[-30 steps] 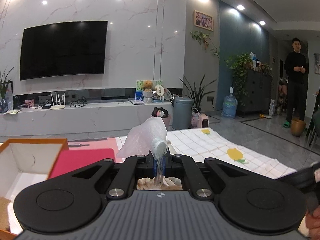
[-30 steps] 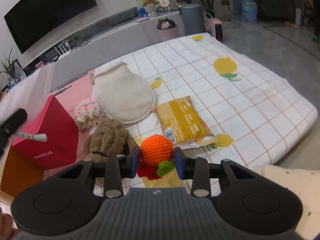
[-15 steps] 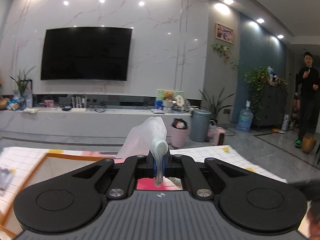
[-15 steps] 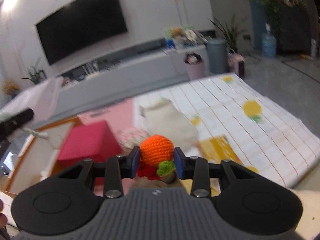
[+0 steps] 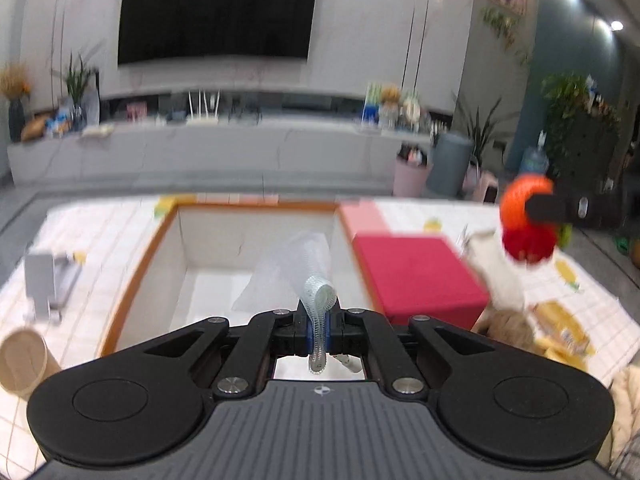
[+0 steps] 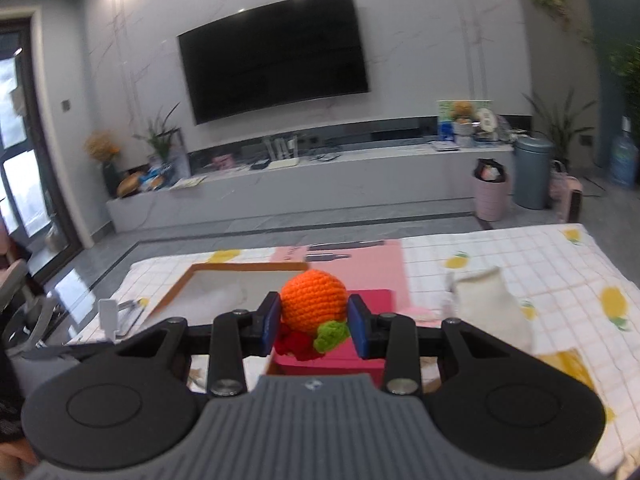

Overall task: Organize soft objects
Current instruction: 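Lift the mesh bag with the left tool while the right tool lifts the knitted fruit, then open the left tool over the orange box while the right tool carries the knitted fruit toward it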

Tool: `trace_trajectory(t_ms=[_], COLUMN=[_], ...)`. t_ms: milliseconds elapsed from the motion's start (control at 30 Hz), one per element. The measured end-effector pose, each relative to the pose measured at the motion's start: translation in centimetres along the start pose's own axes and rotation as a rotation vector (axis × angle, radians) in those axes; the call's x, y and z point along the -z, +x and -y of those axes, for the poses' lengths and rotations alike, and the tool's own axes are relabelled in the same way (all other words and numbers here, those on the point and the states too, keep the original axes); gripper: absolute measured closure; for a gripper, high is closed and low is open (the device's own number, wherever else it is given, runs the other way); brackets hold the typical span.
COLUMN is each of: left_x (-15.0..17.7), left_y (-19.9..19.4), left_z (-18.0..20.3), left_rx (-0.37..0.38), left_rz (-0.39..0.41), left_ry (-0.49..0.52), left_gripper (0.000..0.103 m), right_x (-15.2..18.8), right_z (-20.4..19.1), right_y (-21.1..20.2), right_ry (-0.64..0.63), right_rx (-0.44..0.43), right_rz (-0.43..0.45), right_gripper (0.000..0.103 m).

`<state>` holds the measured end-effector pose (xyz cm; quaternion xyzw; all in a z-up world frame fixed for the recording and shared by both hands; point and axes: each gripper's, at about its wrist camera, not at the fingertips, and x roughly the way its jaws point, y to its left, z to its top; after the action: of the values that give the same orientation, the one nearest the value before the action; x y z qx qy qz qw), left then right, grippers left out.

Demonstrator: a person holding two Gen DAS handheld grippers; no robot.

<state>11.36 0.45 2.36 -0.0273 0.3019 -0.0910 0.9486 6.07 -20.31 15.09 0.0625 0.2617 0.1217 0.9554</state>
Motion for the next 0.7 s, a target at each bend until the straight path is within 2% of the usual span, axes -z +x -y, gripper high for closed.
trace_trajectory(t_ms=[167, 267, 300, 367, 467, 533, 700], left_x=[1.4, 1.8, 1.8, 2.1, 2.4, 2.4, 2.1], left_y=[2.8, 3.5, 3.7, 3.9, 3.6, 3.0, 1.4], left_z=[-1.8, -2.1, -2.1, -1.8, -1.6, -1.4, -1.6], left_rx=[0.074, 0.07, 0.071, 0.067, 0.029, 0.019, -0.008], left_rz=[-0.129, -0.154, -0.164, -0.186, -0.186, -0.184, -0.184], left_ry=[-0.049, -0.035, -0.032, -0.019, -0.02, -0.002, 0.043], left_gripper=[0.097, 0.096, 0.092, 0.06, 0.024, 0.013, 0.013], right_x=[-0.1, 0.1, 0.1, 0.3, 0.5, 0.8, 0.9], right_z=[-1.7, -2.0, -2.0, -2.2, -2.4, -2.6, -2.8], right_y=[2.7, 4.4, 4.9, 5.5, 5.8, 5.7, 5.4], right_ry=[-0.036, -0.031, -0.028, -0.031, -0.035, -0.042, -0.041], right_rx=[-0.01, -0.004, -0.004, -0.007, -0.008, -0.008, -0.016], right_rz=[-0.033, -0.061, -0.068, -0.082, -0.096, -0.104, -0.119], right_gripper=[0.067, 0.067, 0.067, 0.067, 0.067, 0.067, 0.067])
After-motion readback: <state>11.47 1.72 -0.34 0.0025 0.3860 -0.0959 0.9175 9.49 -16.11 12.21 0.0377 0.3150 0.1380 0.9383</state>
